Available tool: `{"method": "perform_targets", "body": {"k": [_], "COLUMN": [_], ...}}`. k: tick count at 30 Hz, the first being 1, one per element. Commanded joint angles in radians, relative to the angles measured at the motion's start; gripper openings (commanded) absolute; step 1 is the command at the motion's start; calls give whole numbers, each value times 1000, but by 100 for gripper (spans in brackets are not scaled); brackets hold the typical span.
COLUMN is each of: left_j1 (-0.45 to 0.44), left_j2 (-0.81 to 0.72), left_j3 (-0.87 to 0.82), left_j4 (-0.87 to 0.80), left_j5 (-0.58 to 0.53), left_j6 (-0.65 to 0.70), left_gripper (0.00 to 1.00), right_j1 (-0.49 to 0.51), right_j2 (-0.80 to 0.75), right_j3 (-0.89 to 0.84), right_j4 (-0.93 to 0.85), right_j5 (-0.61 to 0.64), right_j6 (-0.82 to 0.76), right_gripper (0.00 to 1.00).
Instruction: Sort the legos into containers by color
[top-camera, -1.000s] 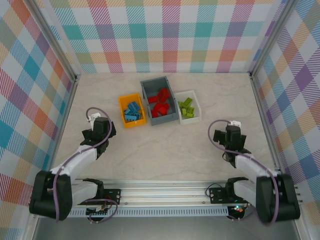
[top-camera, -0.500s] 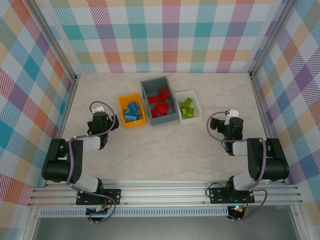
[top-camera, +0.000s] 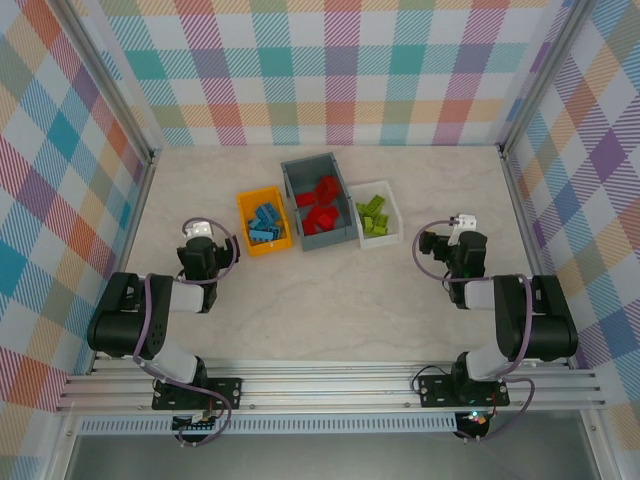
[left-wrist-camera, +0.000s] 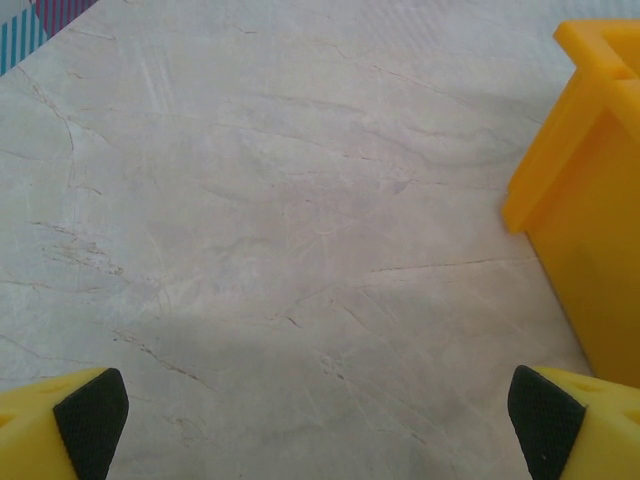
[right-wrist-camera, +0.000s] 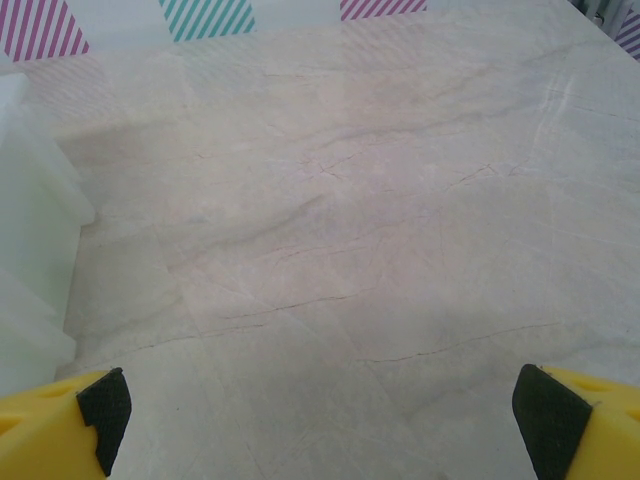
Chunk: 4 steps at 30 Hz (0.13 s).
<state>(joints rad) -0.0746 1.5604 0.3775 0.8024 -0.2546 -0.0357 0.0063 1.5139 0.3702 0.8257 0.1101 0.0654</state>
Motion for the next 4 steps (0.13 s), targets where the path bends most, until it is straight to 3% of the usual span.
{"method": "perform_targets", "body": {"k": [1,4], "left_j1": [-10,-14], "left_j2": [0,1], "left_j3": [20,23], "left_j4": [38,35], "left_j5": [-8,-14], "left_j6": [14,17], "left_gripper": [100,100], "right_j1": [6,7], "right_j2": [8,7], "right_j3": [24,24], "right_j4": [12,13], "right_j5": [-2,0], "right_j6": [-12,-13], "right_gripper": [100,100]}}
